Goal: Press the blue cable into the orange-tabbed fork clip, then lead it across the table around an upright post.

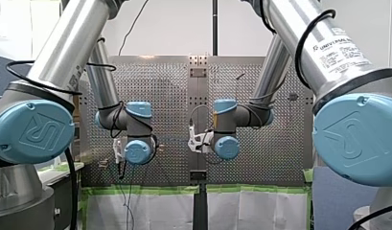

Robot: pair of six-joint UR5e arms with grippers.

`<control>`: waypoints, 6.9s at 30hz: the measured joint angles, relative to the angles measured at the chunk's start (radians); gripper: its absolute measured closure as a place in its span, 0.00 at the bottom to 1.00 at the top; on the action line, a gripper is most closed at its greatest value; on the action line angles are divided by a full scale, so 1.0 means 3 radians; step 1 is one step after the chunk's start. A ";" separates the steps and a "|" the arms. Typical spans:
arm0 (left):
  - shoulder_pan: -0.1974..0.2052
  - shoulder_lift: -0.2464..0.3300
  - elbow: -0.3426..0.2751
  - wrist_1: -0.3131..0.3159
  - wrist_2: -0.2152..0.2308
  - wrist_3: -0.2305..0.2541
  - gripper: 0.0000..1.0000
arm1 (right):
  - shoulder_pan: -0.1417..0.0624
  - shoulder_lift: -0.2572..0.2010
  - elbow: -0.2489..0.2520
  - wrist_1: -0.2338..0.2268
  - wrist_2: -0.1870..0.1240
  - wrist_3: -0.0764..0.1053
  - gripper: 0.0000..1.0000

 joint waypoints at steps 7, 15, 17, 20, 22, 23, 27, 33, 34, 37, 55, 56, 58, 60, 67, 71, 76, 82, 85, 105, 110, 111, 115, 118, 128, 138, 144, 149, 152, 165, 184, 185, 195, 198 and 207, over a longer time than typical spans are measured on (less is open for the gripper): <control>0.0000 0.0000 0.0000 0.0000 0.0000 0.0000 1.00 | 0.0000 0.0000 0.0000 0.0000 0.0000 0.0000 1.00; 0.0000 0.0000 0.0000 0.0000 0.0000 0.0000 1.00 | 0.0000 0.0000 0.0000 0.0000 0.0000 0.0000 1.00; 0.0000 0.0000 0.0000 0.0000 0.0000 0.0000 1.00 | 0.0000 0.0000 0.0000 0.0000 0.0000 0.0000 1.00; 0.0000 0.0000 0.0000 0.0000 0.0000 0.0000 1.00 | 0.0000 0.0000 0.0000 0.0000 0.0000 0.0000 1.00; 0.0000 0.0000 0.0000 0.0000 0.0000 0.0000 1.00 | 0.0000 0.0000 0.0000 0.0000 0.0000 0.0000 1.00; 0.0000 0.0000 0.0000 0.0000 0.0000 0.0000 1.00 | 0.0000 0.0000 0.0000 0.0000 0.0000 0.0000 1.00; 0.0000 0.0000 0.0000 0.0000 0.0000 0.0000 1.00 | 0.0000 0.0000 0.0000 0.0000 0.0000 0.0000 1.00; 0.0000 0.0000 0.0000 0.0000 0.0000 0.0000 1.00 | 0.0000 0.0000 0.0000 0.0000 0.0000 0.0000 1.00; 0.0000 0.0000 0.0000 0.0000 0.0000 0.0000 1.00 | 0.0000 0.0000 0.0000 0.0000 0.0000 0.0000 1.00; 0.0000 0.0000 0.0000 0.0000 0.0000 0.0000 1.00 | 0.0000 0.0000 0.0000 0.0000 0.0000 0.0000 1.00; 0.0000 0.0000 0.0000 0.0000 0.0000 0.0000 1.00 | 0.0000 0.0000 0.0000 0.0000 0.0000 0.0000 1.00; 0.0000 0.0000 0.0000 0.0000 0.0000 0.0000 1.00 | 0.0000 0.0000 0.0000 0.0000 0.0000 0.0000 1.00; 0.0000 0.0000 0.0000 0.0000 0.0000 0.0000 1.00 | 0.0000 0.0000 0.0000 0.0000 0.0000 0.0000 1.00; 0.0000 0.0000 0.0000 0.0000 0.0000 0.0000 1.00 | 0.0000 0.0000 0.0000 0.0000 0.0000 0.0000 1.00; 0.0000 0.0000 0.0000 0.0000 0.0000 0.0000 1.00 | 0.0000 0.0000 0.0000 0.0000 0.0000 0.0000 1.00; 0.0000 0.0000 0.0000 0.0000 0.0000 0.0000 1.00 | 0.0000 0.0000 0.0000 0.0000 0.0000 0.0000 1.00; 0.0000 0.0000 0.0000 0.0000 0.0000 0.0000 1.00 | 0.0000 0.0000 0.0000 0.0000 0.0000 0.0000 1.00; -0.0016 -0.0033 -0.0007 -0.0028 0.0004 0.0007 1.00 | 0.0000 -0.0003 0.0000 0.0000 0.0000 -0.0004 1.00; -0.0023 -0.0110 -0.0009 -0.0104 0.0005 0.0009 1.00 | 0.0000 -0.0004 0.0000 0.0000 0.0000 -0.0005 1.00; -0.0026 -0.0286 -0.0010 -0.0179 0.0005 0.0010 1.00 | 0.0000 0.0002 -0.0008 0.0007 0.0007 -0.0013 1.00; -0.0026 -0.0286 -0.0010 -0.0179 0.0005 0.0010 1.00 | 0.0000 0.0109 -0.0078 0.0113 0.0087 -0.0083 1.00; -0.0026 -0.0286 -0.0010 -0.0179 0.0005 0.0010 1.00 | 0.0000 0.0133 -0.0084 0.0138 0.0095 -0.0089 1.00; -0.0026 -0.0286 -0.0010 -0.0179 0.0005 0.0010 1.00 | 0.0000 0.0221 -0.0095 0.0255 0.0109 -0.0100 1.00; -0.0026 -0.0286 -0.0010 -0.0179 0.0005 0.0010 1.00 | 0.0000 0.0242 -0.0096 0.0338 0.0111 -0.0101 1.00; -0.0026 -0.0286 -0.0010 -0.0179 0.0005 0.0010 1.00 | 0.0000 0.0251 -0.0097 0.0607 0.0112 -0.0102 1.00; 0.0162 -0.0344 0.0009 -0.0016 0.0182 -0.0178 1.00 | -0.0017 0.0086 -0.0262 0.0748 0.0185 -0.0108 1.00; 0.0320 -0.0191 0.0010 -0.0117 0.0344 -0.0333 1.00 | -0.0057 -0.0074 -0.0412 0.0738 0.0077 0.0038 1.00; 0.0454 -0.0104 0.0010 -0.0089 0.0480 -0.0423 1.00 | -0.0085 -0.0083 -0.0460 0.0630 -0.0066 0.0184 1.00; 0.0542 -0.0145 0.0010 -0.0014 0.0568 -0.0486 1.00 | -0.0111 -0.0013 -0.0488 0.0546 -0.0153 0.0272 1.00; 0.0919 -0.0254 0.0010 0.0329 0.0945 -0.0495 1.00 | -0.0144 0.0370 -0.0721 0.0250 -0.0312 0.0411 1.00; 0.1300 -0.0755 0.0167 0.0555 0.1490 -0.0552 1.00 | -0.0187 0.0906 -0.1202 0.0454 -0.0347 0.0439 1.00; 0.1301 -0.0782 0.0191 0.0533 0.1517 -0.0560 1.00 | -0.0190 0.0938 -0.1234 0.0474 -0.0347 0.0438 1.00; 0.1342 -0.1071 0.0391 0.0300 0.1768 -0.0658 1.00 | -0.0208 0.1217 -0.1513 0.0551 -0.0349 0.0435 1.00; 0.1363 -0.1113 0.0425 0.0283 0.1805 -0.0683 1.00 | -0.0214 0.1296 -0.1592 0.0547 -0.0364 0.0435 1.00; 0.1432 -0.1129 0.0568 0.0232 0.1831 -0.0729 1.00 | -0.0233 0.1537 -0.1789 0.0602 -0.0400 0.0426 1.00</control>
